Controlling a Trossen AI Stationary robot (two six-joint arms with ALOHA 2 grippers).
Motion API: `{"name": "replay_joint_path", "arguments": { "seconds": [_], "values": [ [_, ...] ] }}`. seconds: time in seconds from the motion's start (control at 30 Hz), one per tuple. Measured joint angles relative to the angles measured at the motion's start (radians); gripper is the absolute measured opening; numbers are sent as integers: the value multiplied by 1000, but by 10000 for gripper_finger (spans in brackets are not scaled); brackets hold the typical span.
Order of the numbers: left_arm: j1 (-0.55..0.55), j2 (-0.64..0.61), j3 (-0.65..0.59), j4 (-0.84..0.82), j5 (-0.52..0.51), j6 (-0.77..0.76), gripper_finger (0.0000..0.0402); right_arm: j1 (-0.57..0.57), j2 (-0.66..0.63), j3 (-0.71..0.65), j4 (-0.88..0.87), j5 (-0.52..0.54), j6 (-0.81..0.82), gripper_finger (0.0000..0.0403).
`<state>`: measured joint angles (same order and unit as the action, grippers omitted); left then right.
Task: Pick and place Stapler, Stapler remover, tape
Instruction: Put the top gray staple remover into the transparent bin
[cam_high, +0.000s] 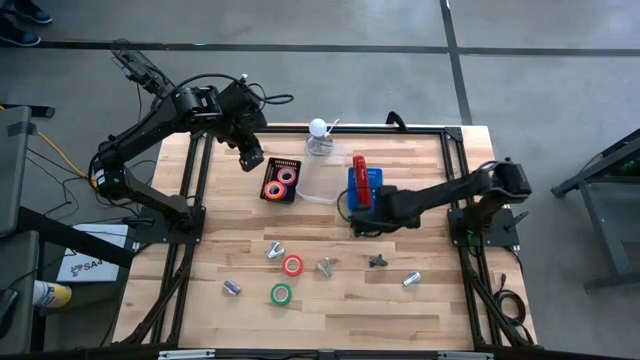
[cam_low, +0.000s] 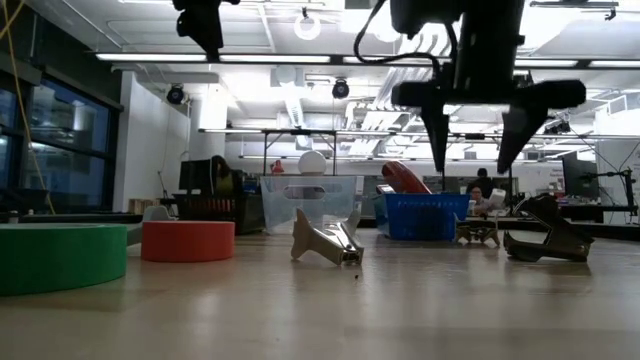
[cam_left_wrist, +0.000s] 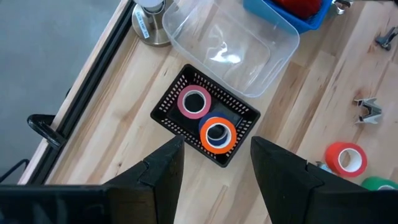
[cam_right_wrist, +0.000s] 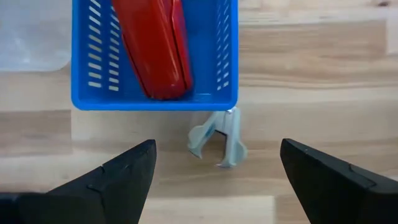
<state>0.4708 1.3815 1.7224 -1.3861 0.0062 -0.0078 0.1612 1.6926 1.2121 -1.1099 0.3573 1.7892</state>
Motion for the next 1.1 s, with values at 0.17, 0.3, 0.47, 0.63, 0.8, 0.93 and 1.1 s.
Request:
{"name": "replay_joint_path", "arguments": {
  "seconds": [0.17, 0.3, 0.47, 0.63, 0.8, 0.93, 1.1],
  "values": [
    [0, 0, 0, 0, 3, 26, 181, 49, 81, 0, 26, 36, 148, 334],
    [0, 0, 0, 0, 3, 40, 181, 62, 131, 0, 21, 37, 254, 334],
    [0, 0, 0, 0, 3, 56, 181, 57, 184, 0, 33, 29, 293, 334],
    [0, 0, 0, 0, 2, 61, 181, 37, 228, 0, 40, 20, 305, 334],
    [0, 0, 0, 0, 2, 66, 181, 9, 254, 0, 48, 22, 296, 334],
    [0, 0, 0, 0, 2, 79, 181, -6, 258, 0, 57, 22, 275, 333],
    [0, 0, 0, 0, 2, 82, 181, -18, 258, 0, 82, 15, 244, 313]
  ]
}}
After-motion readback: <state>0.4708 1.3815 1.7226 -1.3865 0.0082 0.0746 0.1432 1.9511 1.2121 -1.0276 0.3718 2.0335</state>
